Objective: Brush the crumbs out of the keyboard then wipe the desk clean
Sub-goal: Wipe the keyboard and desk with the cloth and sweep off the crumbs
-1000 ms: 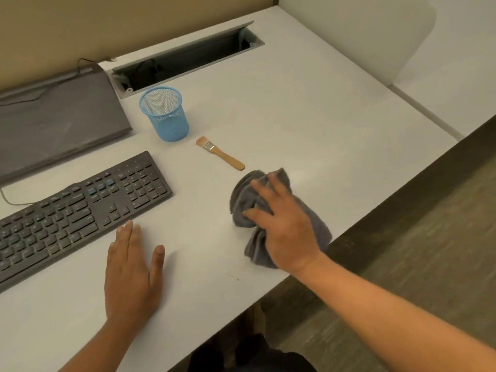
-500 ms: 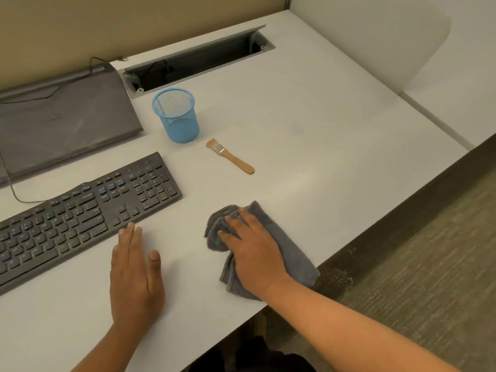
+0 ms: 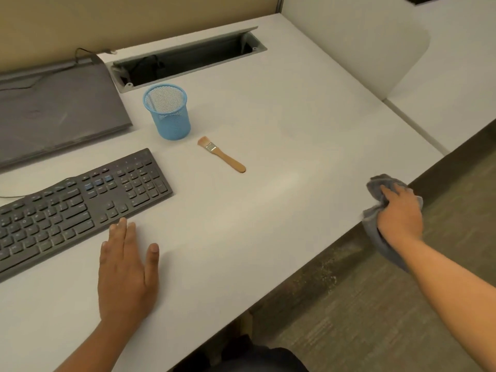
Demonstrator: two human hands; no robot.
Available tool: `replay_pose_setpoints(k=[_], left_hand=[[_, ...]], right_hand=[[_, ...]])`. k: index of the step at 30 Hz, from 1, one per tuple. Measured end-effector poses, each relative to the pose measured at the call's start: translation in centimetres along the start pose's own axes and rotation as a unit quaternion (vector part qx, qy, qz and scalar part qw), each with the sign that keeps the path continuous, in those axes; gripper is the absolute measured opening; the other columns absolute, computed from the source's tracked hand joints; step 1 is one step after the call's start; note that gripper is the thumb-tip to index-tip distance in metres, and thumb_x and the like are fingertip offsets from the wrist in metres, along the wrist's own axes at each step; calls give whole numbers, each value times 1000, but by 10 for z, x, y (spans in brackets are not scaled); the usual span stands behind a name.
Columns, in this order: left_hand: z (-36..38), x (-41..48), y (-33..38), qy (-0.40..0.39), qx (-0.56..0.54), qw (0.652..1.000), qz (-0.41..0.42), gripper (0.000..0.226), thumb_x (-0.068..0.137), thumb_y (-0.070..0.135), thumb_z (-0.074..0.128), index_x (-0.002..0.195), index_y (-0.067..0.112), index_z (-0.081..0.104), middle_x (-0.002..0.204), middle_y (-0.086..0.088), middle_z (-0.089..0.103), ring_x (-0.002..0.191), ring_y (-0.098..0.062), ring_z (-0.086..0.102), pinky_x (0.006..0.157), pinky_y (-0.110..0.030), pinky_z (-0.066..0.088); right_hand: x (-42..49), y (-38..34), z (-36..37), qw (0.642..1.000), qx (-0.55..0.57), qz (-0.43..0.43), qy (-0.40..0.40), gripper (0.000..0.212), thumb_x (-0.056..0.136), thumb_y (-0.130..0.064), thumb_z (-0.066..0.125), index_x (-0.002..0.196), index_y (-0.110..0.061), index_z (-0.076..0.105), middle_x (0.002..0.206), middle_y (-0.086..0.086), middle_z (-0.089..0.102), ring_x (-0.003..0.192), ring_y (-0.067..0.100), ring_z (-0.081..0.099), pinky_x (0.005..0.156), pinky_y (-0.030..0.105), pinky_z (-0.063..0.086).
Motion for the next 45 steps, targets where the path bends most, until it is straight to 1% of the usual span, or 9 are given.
replay_pose_setpoints(k=[6,11,16,19,24,28,31,37,45], left_hand=[[-4,0,-3,5,-14,1000,-19,75,99,57,16,154,6,23,163,-6,16,151,-15,3,123,-34,2],[-9,0,-8,17,-42,998,-36,75,99,58,16,154,8,24,163,-3,15,151,-10,2,121,-24,-4],[-17,2,-13,34,-43,998,-39,73,99,57,17,153,8,26,163,-4,18,151,-13,6,121,-24,-2],[-20,7,-16,42,-33,998,-37,73,99,57,17,153,8,26,163,-4,19,151,-15,8,122,-28,2],[-22,18,-25,40,-4,998,-38,74,99,58,18,153,8,26,162,-5,19,151,-16,7,122,-30,3],[-26,25,-36,42,23,998,-30,76,99,59,18,150,4,31,161,-8,21,151,-19,9,122,-35,5],[-28,30,-46,38,43,998,-25,79,97,61,17,149,4,33,161,-10,23,151,-22,11,123,-39,8],[-35,43,-53,47,55,997,-12,78,97,60,19,147,3,34,158,-14,27,150,-27,14,122,-43,11],[-32,53,-64,51,58,996,-34,79,97,63,20,150,7,31,161,-9,22,151,-22,11,123,-39,7]], right_hand=[[20,-9,-35,998,-54,20,5,43,92,0,50,134,-3,57,142,21,50,132,39,38,108,47,34],[-32,-135,-37,982,70,-176,27,51,93,7,44,140,-11,52,157,8,34,149,26,19,122,42,19],[-213,-294,-7,842,159,-516,0,34,98,-16,47,127,-17,66,148,5,50,145,28,31,122,36,19],[-277,-333,28,786,142,-601,-33,33,95,-17,50,122,-16,69,142,7,56,139,32,40,117,40,32],[-228,-318,56,845,104,-513,-111,44,90,-14,50,132,-23,62,150,-1,47,143,27,33,122,37,16],[-134,-244,39,927,88,-354,-84,49,91,-27,49,140,-31,52,153,-10,41,144,22,29,121,40,22],[-64,-162,31,969,88,-219,-68,50,97,-16,46,146,-21,45,156,0,37,147,23,26,122,39,19],[20,-38,-4,998,30,-18,-43,52,92,-1,48,142,-12,47,150,13,39,132,38,39,108,55,38],[-2,-104,-17,993,54,-105,-4,55,94,2,44,145,-17,44,158,6,31,141,34,33,115,48,32]])
Point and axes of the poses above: each hand's wrist, its own x-axis towards the middle knuckle, its own z-axis out of the palm, y = z × x, the point moved 9 cm from there along x, towards the middle knuckle
